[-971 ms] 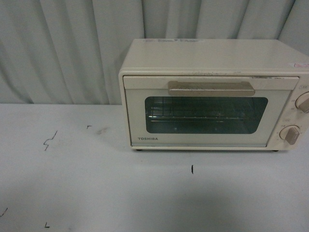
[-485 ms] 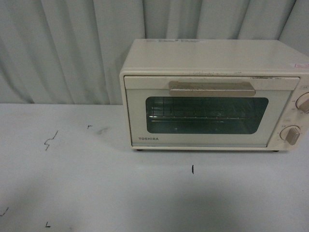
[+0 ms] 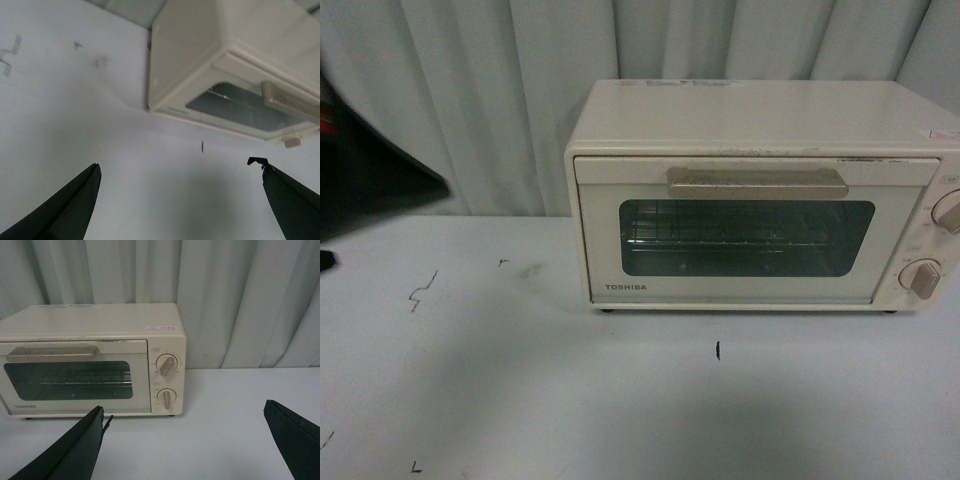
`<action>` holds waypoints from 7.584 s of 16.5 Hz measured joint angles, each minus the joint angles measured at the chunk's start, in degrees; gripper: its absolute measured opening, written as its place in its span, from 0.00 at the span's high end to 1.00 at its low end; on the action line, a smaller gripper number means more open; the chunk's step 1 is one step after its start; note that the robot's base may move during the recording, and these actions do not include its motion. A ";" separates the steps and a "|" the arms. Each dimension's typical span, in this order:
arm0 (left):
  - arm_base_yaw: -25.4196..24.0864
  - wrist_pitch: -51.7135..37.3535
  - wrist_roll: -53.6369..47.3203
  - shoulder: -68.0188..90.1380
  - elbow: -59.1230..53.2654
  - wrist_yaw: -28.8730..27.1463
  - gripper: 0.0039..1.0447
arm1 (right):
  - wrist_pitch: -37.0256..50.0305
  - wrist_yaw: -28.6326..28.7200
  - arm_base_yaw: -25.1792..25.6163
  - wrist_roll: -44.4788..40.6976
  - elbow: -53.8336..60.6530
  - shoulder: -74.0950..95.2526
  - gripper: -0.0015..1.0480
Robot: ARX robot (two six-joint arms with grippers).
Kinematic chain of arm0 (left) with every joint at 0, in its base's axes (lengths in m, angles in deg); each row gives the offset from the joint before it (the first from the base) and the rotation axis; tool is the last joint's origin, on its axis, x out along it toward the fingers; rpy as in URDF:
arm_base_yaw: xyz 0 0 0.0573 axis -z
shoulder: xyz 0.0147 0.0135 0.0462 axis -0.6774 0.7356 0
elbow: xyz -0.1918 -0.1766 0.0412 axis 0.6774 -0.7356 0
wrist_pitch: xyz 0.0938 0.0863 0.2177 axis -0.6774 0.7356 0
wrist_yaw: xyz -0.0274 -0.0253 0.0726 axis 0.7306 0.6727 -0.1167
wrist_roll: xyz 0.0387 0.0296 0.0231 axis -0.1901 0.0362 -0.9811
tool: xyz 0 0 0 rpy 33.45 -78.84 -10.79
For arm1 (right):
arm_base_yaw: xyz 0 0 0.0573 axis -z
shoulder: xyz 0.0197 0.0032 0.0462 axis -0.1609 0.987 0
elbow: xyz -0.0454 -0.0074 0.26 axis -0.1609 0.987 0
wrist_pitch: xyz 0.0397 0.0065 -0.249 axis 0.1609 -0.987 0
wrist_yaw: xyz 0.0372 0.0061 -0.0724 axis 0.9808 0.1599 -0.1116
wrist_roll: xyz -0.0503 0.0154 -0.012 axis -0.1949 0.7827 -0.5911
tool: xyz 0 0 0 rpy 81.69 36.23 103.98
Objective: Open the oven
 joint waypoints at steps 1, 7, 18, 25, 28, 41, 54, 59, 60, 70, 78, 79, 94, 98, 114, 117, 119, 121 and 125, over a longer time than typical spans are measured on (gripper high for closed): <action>4.35 -2.27 2.71 4.35 0.66 -0.52 0.06 | 0.00 -0.02 0.00 0.00 0.00 0.00 0.06; 14.56 -6.56 10.69 15.67 1.03 -0.37 0.06 | 0.00 0.00 0.00 0.00 0.00 0.00 0.06; 18.43 -19.76 31.02 38.47 6.56 -0.35 0.06 | 0.00 0.00 0.00 0.00 0.00 0.00 0.06; 19.76 -19.71 42.62 52.54 15.37 -5.57 0.06 | 0.00 0.00 0.00 0.00 0.00 0.00 0.06; 19.32 -19.41 41.48 52.63 15.34 -5.70 0.06 | 0.00 0.00 0.00 0.00 0.00 0.00 0.06; 19.32 -19.34 41.09 52.63 15.34 -5.90 0.06 | -1.05 -1.20 -0.31 0.63 -0.15 0.26 0.06; 19.32 -19.30 41.07 52.61 15.32 -5.95 0.06 | 30.84 -18.53 -11.37 -32.72 -52.65 86.42 0.25; 19.32 -19.28 41.07 52.61 15.32 -6.03 0.06 | 32.22 -12.85 -13.51 -53.46 -52.41 89.05 0.71; 19.32 -19.30 41.07 52.61 15.32 -5.95 0.06 | 32.98 -8.46 -14.75 -59.19 -51.32 89.48 0.87; 19.32 -19.30 41.07 52.61 15.32 -5.97 0.06 | 21.44 2.08 -18.14 -73.33 -45.72 91.56 0.98; 19.32 -19.30 41.07 52.61 15.32 -5.97 0.06 | 20.74 2.84 -18.38 -73.83 -45.66 91.89 0.98; 19.32 -19.30 41.07 52.61 15.32 -5.92 0.06 | 20.59 2.84 -18.34 -73.85 -46.01 92.48 0.98; 19.32 -19.30 41.07 52.61 15.32 -5.95 0.06 | 19.65 4.28 -15.76 -72.13 -48.09 95.84 0.98; 19.32 -19.30 41.07 52.61 15.34 -5.97 0.06 | 18.53 4.61 -15.76 -70.14 -46.73 94.55 0.98; 19.52 -19.17 39.87 52.57 15.26 -5.99 0.06 | -1.90 13.25 -18.36 -55.45 -43.60 85.92 0.98; 19.52 -19.23 39.89 52.57 15.26 -5.97 0.06 | -2.32 13.51 -19.28 -55.08 -44.37 81.29 0.98; 19.52 -19.19 39.87 52.57 15.26 -6.03 0.06 | -1.66 13.16 -19.43 -54.90 -45.40 79.87 0.90; 19.52 -19.19 39.89 52.57 15.26 -5.99 0.06 | -1.66 13.07 -19.37 -54.66 -45.72 79.43 0.71; 19.52 -19.21 39.87 52.57 15.26 -5.99 0.06 | -1.70 13.07 -19.37 -54.64 -45.72 79.43 0.54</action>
